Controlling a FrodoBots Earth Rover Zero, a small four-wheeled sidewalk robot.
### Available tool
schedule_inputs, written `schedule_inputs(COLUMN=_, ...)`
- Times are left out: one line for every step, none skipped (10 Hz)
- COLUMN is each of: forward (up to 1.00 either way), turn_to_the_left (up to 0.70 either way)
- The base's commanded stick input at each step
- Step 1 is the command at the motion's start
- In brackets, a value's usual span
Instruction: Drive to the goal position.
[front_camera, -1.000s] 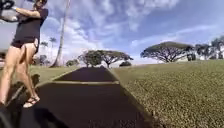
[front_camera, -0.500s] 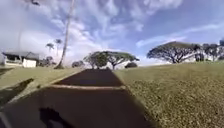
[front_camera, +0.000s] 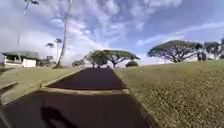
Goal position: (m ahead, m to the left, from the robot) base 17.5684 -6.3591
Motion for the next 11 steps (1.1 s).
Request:
schedule_inputs(forward=0.70, turn_to_the_left=0.00)
schedule_inputs(forward=0.70, turn_to_the_left=0.00)
schedule_inputs(forward=0.70, turn_to_the_left=0.00)
schedule_inputs(forward=0.70, turn_to_the_left=0.00)
schedule_inputs(forward=0.70, turn_to_the_left=0.00)
schedule_inputs(forward=0.70, turn_to_the_left=0.00)
schedule_inputs(forward=0.70, turn_to_the_left=0.00)
schedule_inputs(forward=0.70, turn_to_the_left=0.00)
schedule_inputs(forward=0.70, turn_to_the_left=0.00)
schedule_inputs(forward=0.70, turn_to_the_left=0.26)
schedule_inputs(forward=0.70, turn_to_the_left=0.35)
